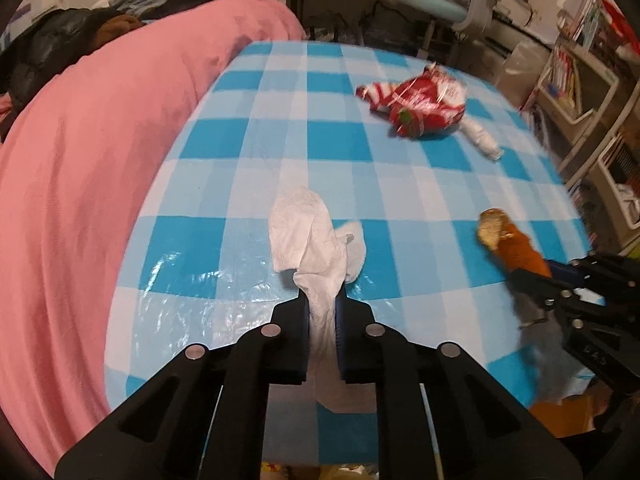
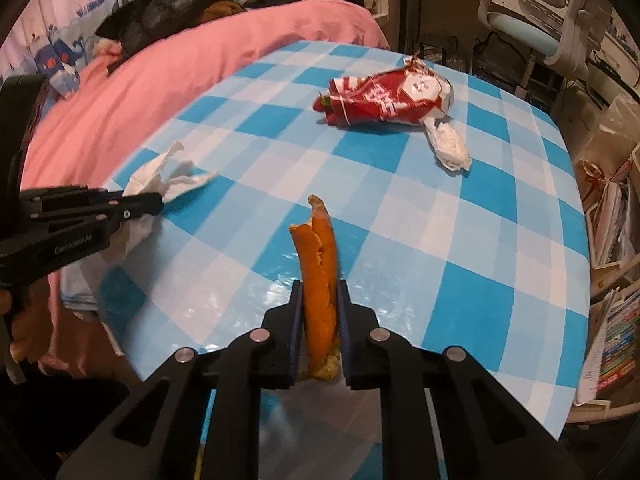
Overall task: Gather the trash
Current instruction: 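Carry the tissue with the left tool and crust with the right into the bin, release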
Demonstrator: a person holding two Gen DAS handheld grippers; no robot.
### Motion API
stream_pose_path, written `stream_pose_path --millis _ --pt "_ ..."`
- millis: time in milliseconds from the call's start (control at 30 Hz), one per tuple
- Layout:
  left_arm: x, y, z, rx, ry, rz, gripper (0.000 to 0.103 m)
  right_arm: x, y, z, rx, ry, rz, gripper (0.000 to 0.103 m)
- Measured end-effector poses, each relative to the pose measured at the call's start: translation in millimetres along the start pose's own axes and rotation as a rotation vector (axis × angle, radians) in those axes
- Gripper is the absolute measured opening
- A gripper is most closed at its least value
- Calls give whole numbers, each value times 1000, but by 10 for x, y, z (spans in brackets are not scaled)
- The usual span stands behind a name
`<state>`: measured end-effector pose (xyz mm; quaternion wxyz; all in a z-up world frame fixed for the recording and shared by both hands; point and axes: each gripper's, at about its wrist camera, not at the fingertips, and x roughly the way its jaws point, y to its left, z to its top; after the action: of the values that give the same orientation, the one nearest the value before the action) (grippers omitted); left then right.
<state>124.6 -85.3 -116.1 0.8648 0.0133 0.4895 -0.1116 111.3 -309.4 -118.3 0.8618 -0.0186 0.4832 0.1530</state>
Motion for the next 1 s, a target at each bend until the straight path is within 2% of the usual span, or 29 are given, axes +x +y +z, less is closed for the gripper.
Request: stream_pose_path --millis 167,333,633,1000 --pt "-371 18 -47 -30 -83 -42 10 -172 53 0 35 -48 56 16" --pt "-662 73 -171 -79 -130 -71 10 -368 150 -66 62 -102 106 16" --pt "-1091 72 -508 -97 -196 -42 10 -668 525 -410 46 -171 172 16" --pt "-1381 41 -987 -99 -211 -36 10 -679 915 -1004 15 -97 210 16"
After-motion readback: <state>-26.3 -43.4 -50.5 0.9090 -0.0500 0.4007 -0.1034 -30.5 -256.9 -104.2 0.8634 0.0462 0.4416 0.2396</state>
